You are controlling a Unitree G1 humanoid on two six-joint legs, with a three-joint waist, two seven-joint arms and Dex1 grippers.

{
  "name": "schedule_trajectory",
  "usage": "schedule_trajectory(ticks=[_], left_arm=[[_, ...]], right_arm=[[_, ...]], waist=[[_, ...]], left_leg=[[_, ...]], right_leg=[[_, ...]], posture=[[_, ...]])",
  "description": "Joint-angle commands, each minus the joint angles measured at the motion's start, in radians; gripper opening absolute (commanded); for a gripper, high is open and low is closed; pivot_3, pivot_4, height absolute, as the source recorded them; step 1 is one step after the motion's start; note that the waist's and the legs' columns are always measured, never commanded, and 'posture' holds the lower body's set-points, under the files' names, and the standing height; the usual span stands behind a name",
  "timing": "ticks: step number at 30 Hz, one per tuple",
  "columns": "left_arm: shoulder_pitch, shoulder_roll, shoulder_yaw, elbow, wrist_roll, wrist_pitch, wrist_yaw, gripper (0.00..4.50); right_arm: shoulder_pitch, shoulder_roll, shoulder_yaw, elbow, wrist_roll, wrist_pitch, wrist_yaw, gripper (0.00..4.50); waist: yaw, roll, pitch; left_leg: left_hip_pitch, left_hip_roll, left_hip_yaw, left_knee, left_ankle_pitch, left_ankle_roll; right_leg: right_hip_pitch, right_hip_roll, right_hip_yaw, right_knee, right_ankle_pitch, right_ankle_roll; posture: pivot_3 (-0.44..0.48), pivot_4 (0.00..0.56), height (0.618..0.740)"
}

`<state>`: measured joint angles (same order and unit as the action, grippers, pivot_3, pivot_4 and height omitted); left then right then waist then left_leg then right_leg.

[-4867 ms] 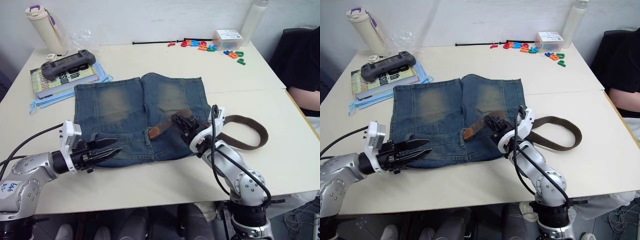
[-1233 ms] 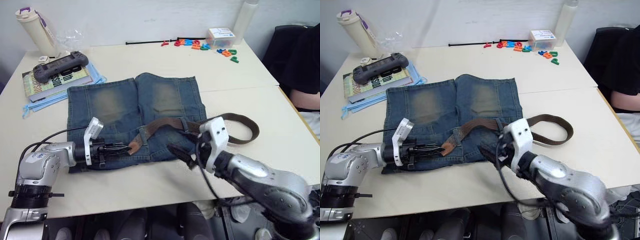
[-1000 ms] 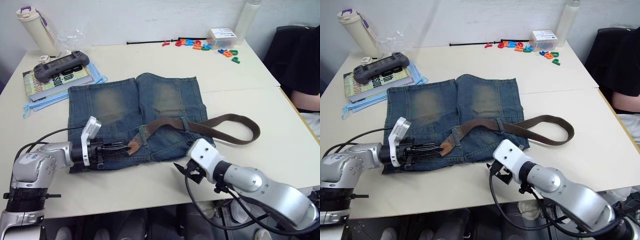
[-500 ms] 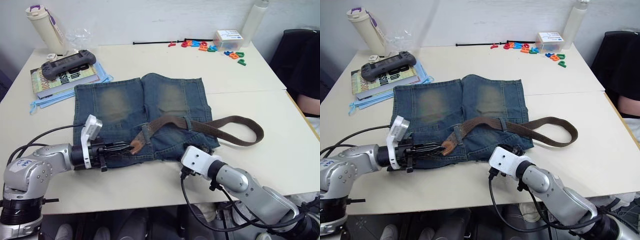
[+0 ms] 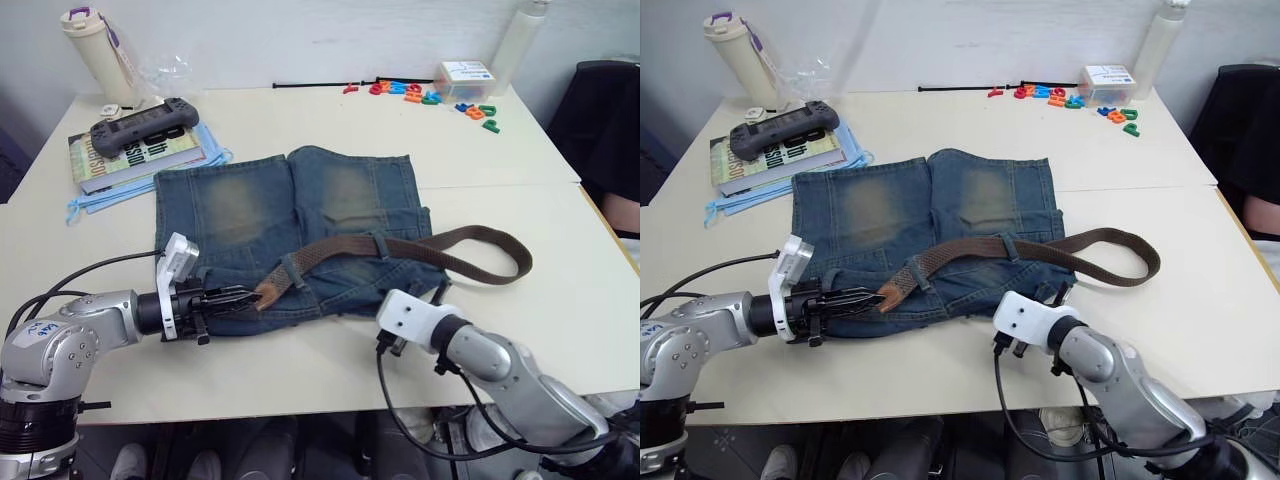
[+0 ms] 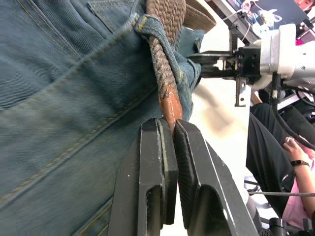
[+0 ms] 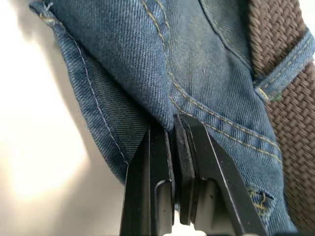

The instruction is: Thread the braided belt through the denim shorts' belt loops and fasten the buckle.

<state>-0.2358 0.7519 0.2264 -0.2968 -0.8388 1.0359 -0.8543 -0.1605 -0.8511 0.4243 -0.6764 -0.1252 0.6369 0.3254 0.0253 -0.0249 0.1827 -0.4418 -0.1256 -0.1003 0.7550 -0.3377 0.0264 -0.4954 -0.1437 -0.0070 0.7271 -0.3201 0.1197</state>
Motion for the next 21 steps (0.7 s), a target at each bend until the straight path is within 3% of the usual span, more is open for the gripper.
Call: schedule_trajectory(ticks=[1,12,21], left_arm=[[-0.036,0.011,0.029,0.028,-0.006,-0.029,-0.004,0.0],[-0.048,0.004,-0.001,0.033,-0.009,-0.038,-0.014,0.0],[-0.05,0.002,-0.01,0.021,-0.021,-0.03,-0.027,0.0]], right_arm=[[0.045,-0.057,-0.134,0.045,-0.034,-0.056,0.033,0.02],[0.019,-0.135,-0.27,0.328,-0.093,-0.207,0.131,0.02],[-0.069,-0.066,-0.262,0.407,-0.139,-0.188,0.158,0.02]], waist=[[0.003,0.0,0.0],[0.002,0.0,0.0],[0.001,0.0,0.0]], left_leg=[[0.0,0.0,0.0,0.0,0.0,0.0],[-0.001,0.0,0.0,0.001,0.0,0.0],[-0.001,0.0,0.0,0.002,0.0,0.0]], right_leg=[[0.0,0.0,0.0,0.0,0.0,0.0],[0.0,-0.001,-0.001,0.0,0.0,0.0],[0.0,-0.001,-0.001,0.001,0.0,0.0]], posture=[[0.0,0.15,0.657],[0.0,0.15,0.657],[0.0,0.15,0.657]])
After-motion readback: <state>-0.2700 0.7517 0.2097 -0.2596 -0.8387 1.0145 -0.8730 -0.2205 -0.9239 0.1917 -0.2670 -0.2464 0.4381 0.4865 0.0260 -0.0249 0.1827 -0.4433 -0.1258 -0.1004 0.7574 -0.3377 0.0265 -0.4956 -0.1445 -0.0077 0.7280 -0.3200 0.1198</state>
